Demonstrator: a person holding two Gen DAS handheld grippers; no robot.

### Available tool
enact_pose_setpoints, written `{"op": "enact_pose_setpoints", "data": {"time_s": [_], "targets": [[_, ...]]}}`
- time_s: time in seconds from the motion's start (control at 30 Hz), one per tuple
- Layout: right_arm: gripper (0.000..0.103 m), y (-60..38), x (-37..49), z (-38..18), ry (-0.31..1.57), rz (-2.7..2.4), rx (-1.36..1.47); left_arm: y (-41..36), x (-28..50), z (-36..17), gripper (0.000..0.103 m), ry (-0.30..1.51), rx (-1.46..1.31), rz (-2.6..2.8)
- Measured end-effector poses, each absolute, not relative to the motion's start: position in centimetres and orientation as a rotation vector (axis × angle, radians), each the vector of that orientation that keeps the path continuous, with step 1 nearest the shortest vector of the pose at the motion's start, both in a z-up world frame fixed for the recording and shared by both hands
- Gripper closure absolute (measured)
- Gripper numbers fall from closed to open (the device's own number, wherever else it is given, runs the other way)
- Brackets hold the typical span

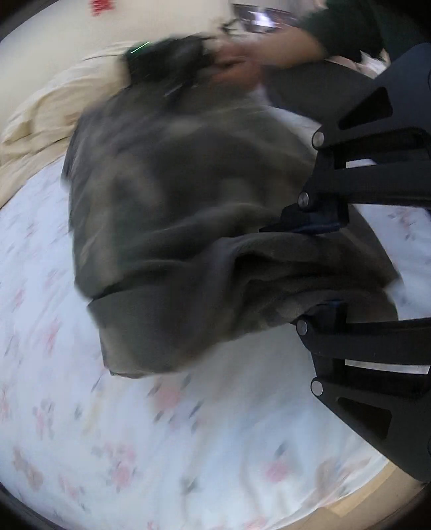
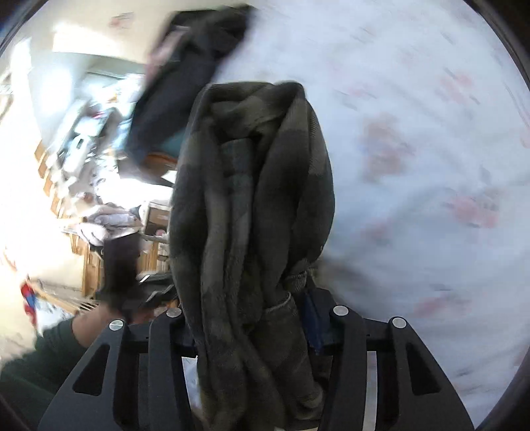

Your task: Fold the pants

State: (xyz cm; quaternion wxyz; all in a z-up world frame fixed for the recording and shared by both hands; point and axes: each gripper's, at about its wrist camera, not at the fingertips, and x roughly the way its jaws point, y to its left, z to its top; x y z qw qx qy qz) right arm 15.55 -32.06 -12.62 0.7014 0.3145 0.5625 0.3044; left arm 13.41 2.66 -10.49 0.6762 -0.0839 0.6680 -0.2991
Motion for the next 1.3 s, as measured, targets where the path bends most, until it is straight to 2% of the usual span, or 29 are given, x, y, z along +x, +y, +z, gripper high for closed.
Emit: {"op": "enact_pose_setpoints", "data": {"time_s": [0.03,0.07,0.1,0.17,0.2,0.37,0.47,0.57,0.6,0.7,0.83,0.87,0.9,0.93,1.0,1.07,1.1,1.3], "targets": [[0.045,-33.1,16.4,-14.0,1.303,0.651,0.69,2.1,13.1,-10.6,0.072,1.513,-0.17,-0.676],[0.042,-34.3,17.1,-15.5,1.367,0.603,0.678,1.6,12.9,-10.6,0.064,1.526,-0.138,-0.671],[0.034,-35.2,17.6,-16.7,1.423,0.575,0.69,1.6,13.0,-10.6,0.052,1.527,-0.109,-0.652],[0.026,-36.1,17.6,-16.6,1.424,0.536,0.69,3.1,13.8,-9.6,0.039,1.496,-0.149,-0.582],[0.026,-36.4,17.3,-15.8,1.396,0.529,0.671,4.1,14.2,-8.9,0.038,1.479,-0.2,-0.572],[0.025,-37.2,14.9,-9.6,1.191,0.465,0.526,7.8,17.7,-5.0,0.038,1.294,-0.412,-0.452],[0.025,-37.3,14.3,-7.4,1.138,0.389,0.528,6.3,19.5,-5.8,0.04,1.328,-0.45,-0.409],[0.027,-36.6,13.5,-6.6,1.193,0.326,0.51,3.6,19.7,-6.5,0.045,1.336,-0.355,-0.406],[0.028,-36.4,13.0,-6.3,1.213,0.326,0.511,2.5,19.7,-6.5,0.055,1.331,-0.28,-0.384],[0.028,-35.9,10.7,-6.7,1.255,0.3,0.504,1.6,20.0,-6.6,0.06,1.282,-0.172,-0.36],[0.029,-36.7,7.3,-8.8,1.334,0.231,0.58,2.7,20.5,-7.1,0.062,1.311,-0.262,-0.349],[0.03,-36.8,6.7,-9.0,1.346,0.224,0.596,2.6,20.5,-7.2,0.063,1.309,-0.268,-0.351],[0.043,-36.7,6.2,-9.3,1.355,0.233,0.613,2.3,20.6,-7.4,0.063,1.306,-0.262,-0.351],[0.062,-36.6,6.0,-9.4,1.358,0.248,0.621,2.0,20.5,-7.3,0.063,1.305,-0.257,-0.349],[0.078,-35.7,5.8,-10.0,1.404,0.258,0.582,1.9,20.4,-7.1,0.079,1.294,-0.245,-0.35],[0.09,-34.3,5.6,-10.6,1.425,0.264,0.492,1.3,20.4,-6.7,0.087,1.285,-0.195,-0.345],[0.095,-33.9,5.5,-10.7,1.428,0.285,0.474,1.1,20.4,-6.6,0.09,1.286,-0.173,-0.347],[0.096,-33.2,3.4,-8.2,1.344,0.431,0.632,2.1,20.5,-6.2,0.095,1.312,-0.196,-0.343]]}}
